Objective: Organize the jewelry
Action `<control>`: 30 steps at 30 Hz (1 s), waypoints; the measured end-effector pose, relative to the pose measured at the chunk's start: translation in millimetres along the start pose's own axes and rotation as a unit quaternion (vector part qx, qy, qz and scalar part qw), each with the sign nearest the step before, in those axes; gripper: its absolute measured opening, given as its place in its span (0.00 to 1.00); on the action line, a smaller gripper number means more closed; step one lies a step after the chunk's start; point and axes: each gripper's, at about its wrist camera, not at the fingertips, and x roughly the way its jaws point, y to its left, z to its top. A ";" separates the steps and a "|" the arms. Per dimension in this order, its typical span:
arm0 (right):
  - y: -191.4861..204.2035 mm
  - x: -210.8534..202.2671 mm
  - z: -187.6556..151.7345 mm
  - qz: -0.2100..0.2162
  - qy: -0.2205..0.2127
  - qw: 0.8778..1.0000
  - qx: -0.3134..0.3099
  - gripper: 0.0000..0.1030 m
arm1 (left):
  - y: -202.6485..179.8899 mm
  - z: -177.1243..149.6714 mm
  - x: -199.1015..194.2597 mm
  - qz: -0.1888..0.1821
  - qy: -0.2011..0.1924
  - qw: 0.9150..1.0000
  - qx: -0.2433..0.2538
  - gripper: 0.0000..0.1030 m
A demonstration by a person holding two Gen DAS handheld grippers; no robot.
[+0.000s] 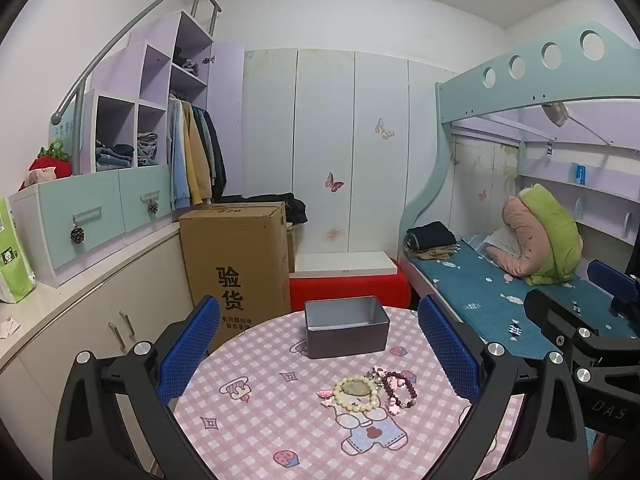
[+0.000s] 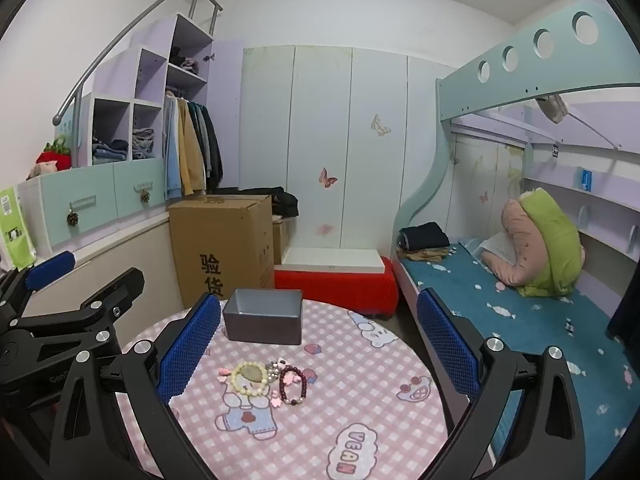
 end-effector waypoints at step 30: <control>0.5 1.6 -1.9 0.001 0.002 1.000 0.005 0.93 | 0.1 0.0 -0.1 0.000 0.001 1.000 -0.001 0.93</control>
